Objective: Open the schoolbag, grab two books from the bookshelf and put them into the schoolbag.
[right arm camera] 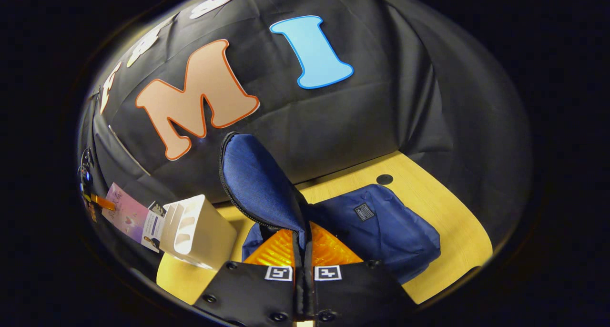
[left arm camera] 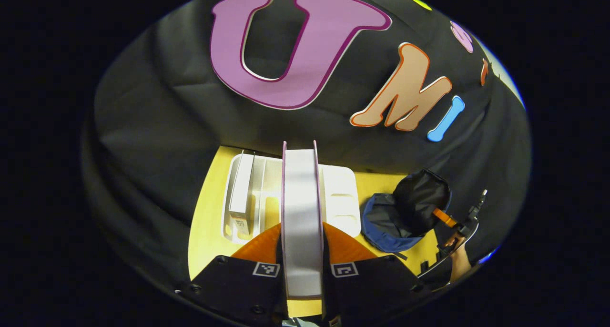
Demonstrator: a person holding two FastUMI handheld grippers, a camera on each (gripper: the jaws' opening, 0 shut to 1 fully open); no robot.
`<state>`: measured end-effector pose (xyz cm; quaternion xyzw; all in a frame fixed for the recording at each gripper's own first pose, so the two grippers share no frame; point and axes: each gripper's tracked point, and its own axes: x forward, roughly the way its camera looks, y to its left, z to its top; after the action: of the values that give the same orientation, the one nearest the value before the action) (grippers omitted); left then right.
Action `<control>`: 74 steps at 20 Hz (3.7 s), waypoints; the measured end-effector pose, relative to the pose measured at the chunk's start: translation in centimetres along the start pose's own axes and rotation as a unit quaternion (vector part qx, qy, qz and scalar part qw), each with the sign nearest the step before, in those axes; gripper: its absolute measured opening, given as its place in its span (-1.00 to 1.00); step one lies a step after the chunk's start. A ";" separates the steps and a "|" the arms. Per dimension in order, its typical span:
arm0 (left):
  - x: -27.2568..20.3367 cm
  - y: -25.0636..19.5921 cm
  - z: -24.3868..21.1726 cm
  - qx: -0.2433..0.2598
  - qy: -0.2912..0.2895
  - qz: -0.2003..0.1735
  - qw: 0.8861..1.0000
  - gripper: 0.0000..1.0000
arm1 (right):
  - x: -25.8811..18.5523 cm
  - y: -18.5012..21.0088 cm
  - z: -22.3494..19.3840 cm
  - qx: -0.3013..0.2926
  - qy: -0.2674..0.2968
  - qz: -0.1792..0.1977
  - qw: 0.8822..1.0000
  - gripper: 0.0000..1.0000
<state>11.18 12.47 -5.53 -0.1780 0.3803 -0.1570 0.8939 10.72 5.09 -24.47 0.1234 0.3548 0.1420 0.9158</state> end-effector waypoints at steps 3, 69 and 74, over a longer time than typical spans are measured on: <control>-0.7 -0.6 -0.3 -0.066 -0.018 -0.037 0.997 -0.51 | -0.1 0.0 0.1 0.002 0.002 -0.001 1.000 -0.94; 35.2 -37.2 -20.7 -0.388 0.155 -0.251 0.873 -0.52 | -1.0 -0.2 0.7 -0.001 -0.001 0.031 1.000 -0.94; 35.1 -37.1 -20.6 -0.378 0.156 -0.241 0.880 -0.49 | -1.0 -0.3 0.5 0.002 0.000 0.032 0.999 -0.94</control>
<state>13.86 -39.18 -24.56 -0.5618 0.4904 -0.2372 0.6227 10.47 4.44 -23.58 0.1365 0.3506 0.1703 0.9107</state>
